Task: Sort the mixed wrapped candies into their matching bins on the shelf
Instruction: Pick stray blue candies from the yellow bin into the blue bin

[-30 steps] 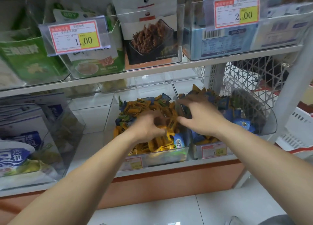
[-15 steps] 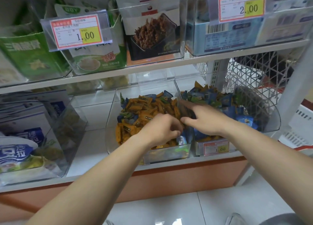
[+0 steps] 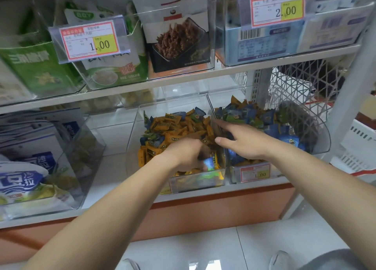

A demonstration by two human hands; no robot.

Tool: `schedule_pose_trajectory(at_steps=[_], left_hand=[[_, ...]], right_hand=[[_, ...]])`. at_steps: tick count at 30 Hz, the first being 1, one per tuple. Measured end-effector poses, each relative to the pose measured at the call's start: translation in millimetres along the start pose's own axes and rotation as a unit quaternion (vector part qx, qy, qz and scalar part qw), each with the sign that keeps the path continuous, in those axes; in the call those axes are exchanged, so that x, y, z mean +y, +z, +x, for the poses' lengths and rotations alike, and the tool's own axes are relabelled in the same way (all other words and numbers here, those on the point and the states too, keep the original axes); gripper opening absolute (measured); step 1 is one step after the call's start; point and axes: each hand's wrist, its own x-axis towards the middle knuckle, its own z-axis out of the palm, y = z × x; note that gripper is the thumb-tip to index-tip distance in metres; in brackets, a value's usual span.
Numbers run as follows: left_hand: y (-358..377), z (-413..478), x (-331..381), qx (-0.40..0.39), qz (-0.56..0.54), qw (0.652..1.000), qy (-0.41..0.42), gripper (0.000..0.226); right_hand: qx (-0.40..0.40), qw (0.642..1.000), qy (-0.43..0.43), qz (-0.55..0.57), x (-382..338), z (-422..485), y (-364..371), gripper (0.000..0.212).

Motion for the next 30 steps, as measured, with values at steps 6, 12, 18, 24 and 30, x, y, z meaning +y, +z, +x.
schedule_pose_trajectory(at_steps=[6, 12, 18, 24, 30], left_hand=[[-4, -26, -12, 0.174, -0.280, 0.944, -0.036, 0.030], [-19, -33, 6, 0.266, -0.485, 0.832, -0.034, 0.030], [1, -37, 10, 0.139, -0.371, 0.918, -0.019, 0.032], [29, -37, 19, -0.016, -0.017, 1.000, 0.010, 0.061], [30, -46, 2, 0.012, -0.115, 0.993, 0.016, 0.029]], right_hand=[[0.125, 0.991, -0.031, -0.037, -16, -9, -11, 0.048], [0.107, 0.987, -0.053, 0.110, -44, -14, -10, 0.039], [0.235, 0.968, -0.005, 0.083, -17, -14, -28, 0.030], [0.120, 0.979, 0.022, -0.164, 10, -14, -14, 0.032], [0.004, 0.979, 0.034, -0.199, 6, -17, -20, 0.046]])
